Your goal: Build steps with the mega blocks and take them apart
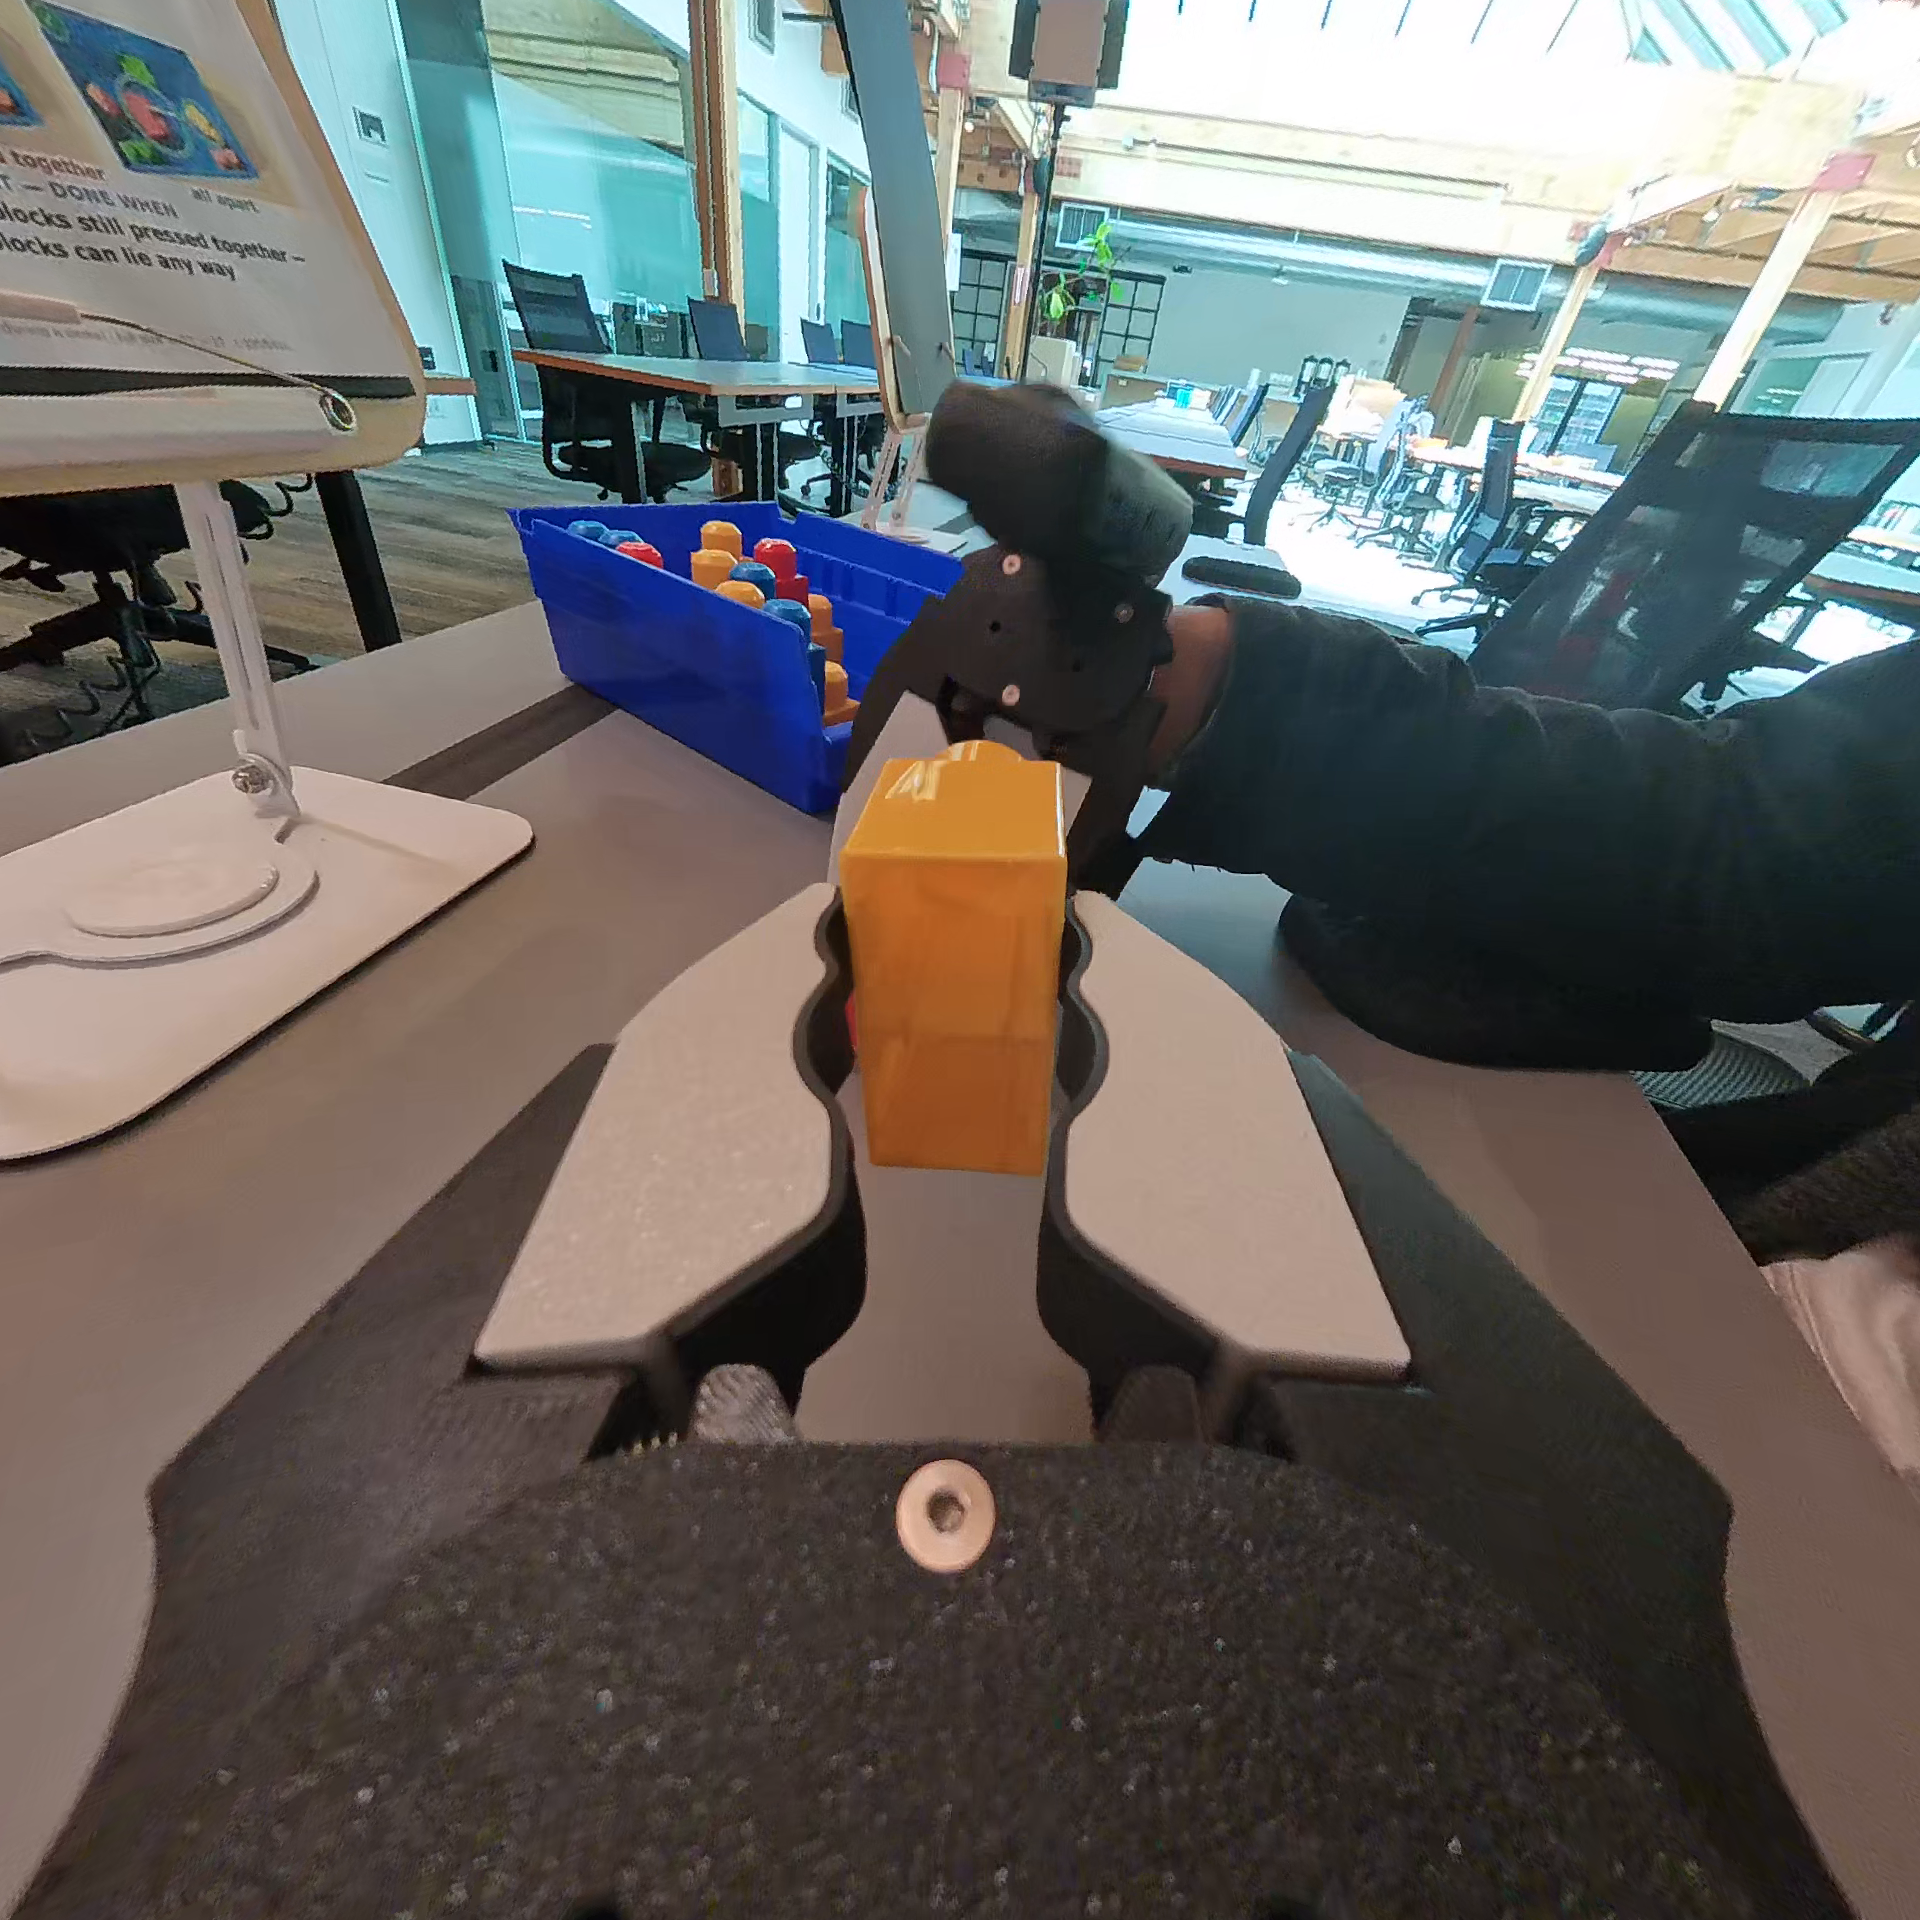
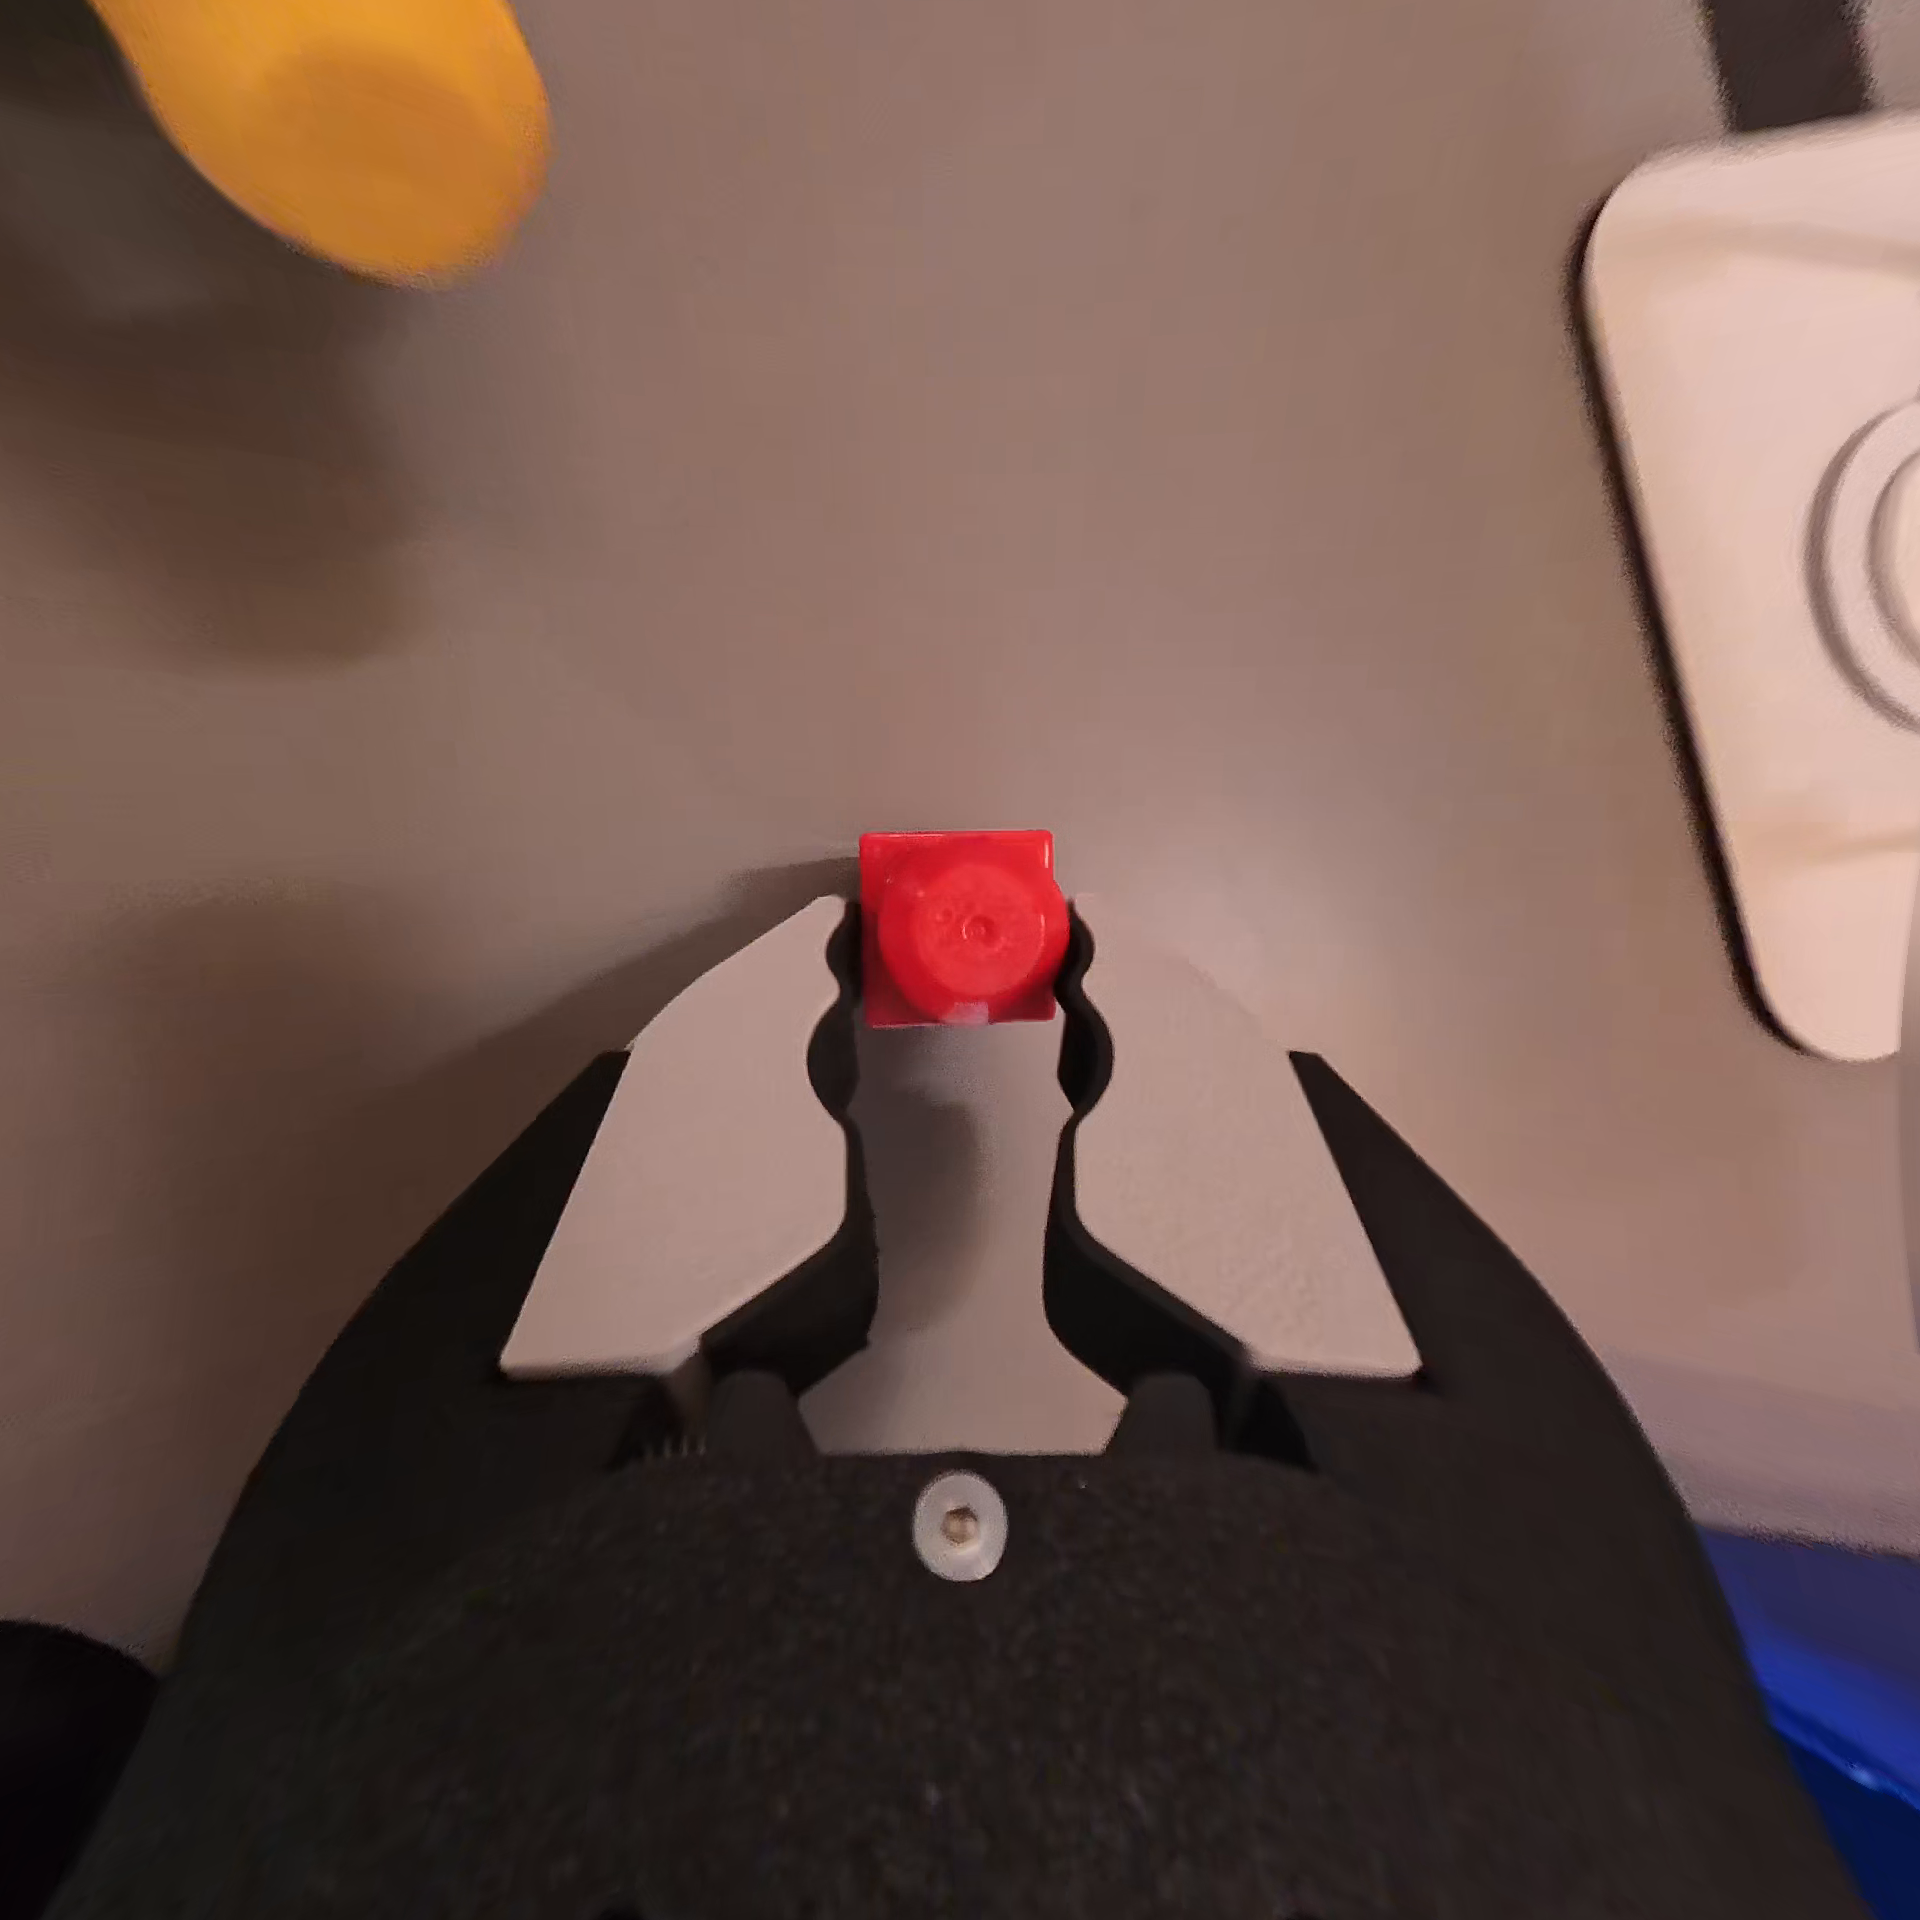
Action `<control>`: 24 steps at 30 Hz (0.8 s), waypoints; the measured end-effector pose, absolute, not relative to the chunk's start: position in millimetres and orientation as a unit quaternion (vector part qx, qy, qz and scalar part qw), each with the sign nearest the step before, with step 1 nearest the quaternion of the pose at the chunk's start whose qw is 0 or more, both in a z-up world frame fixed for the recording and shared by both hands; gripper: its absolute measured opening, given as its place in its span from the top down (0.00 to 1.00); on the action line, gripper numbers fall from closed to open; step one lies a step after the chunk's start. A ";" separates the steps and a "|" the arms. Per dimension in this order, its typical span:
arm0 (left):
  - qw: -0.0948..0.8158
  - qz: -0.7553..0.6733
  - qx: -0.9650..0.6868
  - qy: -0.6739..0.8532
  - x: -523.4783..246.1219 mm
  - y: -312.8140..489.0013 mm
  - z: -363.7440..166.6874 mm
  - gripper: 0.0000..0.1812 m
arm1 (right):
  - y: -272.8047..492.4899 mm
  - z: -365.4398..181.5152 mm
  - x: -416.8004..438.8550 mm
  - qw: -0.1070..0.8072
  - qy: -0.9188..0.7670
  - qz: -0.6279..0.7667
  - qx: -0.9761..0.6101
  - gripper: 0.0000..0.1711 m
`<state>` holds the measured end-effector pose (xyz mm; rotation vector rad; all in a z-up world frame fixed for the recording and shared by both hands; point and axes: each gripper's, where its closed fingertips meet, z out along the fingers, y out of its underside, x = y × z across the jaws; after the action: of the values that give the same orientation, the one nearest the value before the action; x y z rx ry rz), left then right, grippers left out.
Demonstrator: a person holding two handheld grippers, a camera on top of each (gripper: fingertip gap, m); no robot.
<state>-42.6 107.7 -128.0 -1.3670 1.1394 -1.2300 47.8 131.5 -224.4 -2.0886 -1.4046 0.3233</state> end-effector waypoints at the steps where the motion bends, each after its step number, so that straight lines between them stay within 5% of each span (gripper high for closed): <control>1: 0.471 -0.505 -0.556 0.462 -43.2 108.1 -126.6 0.80 | 130.7 -209.3 40.0 0.332 -0.520 0.160 -0.771 0.80; 8: 0.485 -0.534 -0.539 0.435 -46.5 108.1 -112.4 0.80 | 111.6 -84.4 19.3 0.565 -0.402 0.436 -0.574 0.80; 24: 0.497 -0.550 -0.517 0.428 -40.6 96.8 -97.4 0.80 | 98.3 -80.3 -12.6 0.577 -0.343 0.543 -0.504 0.80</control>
<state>-40.6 96.8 -97.4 -1.2525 1.0352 -1.3318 -12.6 98.3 -80.3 -1.1793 -0.8016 1.2717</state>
